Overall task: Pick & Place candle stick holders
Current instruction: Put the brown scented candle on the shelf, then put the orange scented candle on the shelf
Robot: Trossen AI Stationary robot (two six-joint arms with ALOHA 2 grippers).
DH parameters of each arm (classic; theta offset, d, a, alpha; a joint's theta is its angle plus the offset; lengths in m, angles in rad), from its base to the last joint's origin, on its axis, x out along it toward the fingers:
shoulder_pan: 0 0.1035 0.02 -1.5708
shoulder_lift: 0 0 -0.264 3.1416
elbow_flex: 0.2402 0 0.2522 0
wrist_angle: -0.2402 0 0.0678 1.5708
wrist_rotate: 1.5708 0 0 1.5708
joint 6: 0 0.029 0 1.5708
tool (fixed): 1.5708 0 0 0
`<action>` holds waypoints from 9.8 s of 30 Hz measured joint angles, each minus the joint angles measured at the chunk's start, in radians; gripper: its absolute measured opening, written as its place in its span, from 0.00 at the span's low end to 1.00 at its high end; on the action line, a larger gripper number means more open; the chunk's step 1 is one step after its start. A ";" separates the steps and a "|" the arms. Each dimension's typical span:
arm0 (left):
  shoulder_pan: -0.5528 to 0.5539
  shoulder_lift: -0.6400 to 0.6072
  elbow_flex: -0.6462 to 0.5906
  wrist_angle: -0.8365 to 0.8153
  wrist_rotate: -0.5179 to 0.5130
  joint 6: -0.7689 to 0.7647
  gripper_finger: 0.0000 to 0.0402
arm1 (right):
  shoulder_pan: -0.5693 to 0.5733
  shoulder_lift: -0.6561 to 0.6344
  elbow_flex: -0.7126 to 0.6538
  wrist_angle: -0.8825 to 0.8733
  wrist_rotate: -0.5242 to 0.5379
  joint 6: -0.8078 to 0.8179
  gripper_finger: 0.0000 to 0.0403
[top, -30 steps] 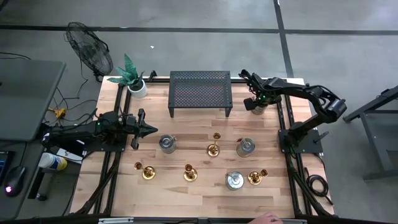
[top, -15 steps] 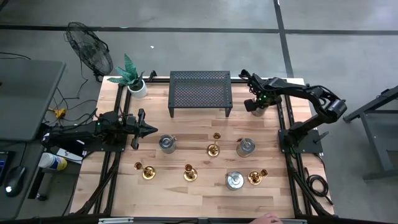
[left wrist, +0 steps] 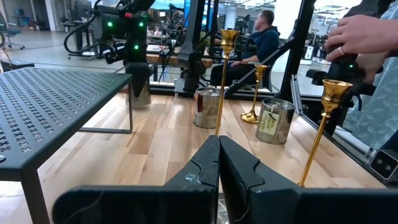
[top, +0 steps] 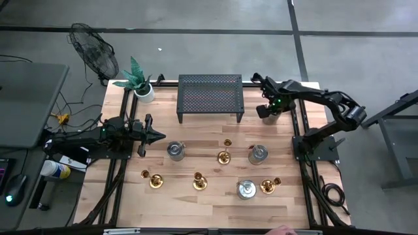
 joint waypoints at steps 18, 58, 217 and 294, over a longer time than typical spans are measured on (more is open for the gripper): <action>0.000 0.000 0.000 0.000 0.000 0.000 0.00 | 0.015 0.000 0.210 -0.167 0.045 -0.066 0.87; 0.000 0.000 0.000 0.000 0.000 0.000 0.00 | 0.168 0.436 1.193 -0.450 -0.003 -0.761 0.87; 0.000 0.000 0.000 0.000 0.000 0.000 0.00 | 0.142 0.569 1.256 -0.289 -0.096 -1.062 0.94; 0.000 0.000 0.000 0.000 0.000 0.000 0.00 | 0.143 0.521 1.316 -0.279 -0.044 -0.823 0.94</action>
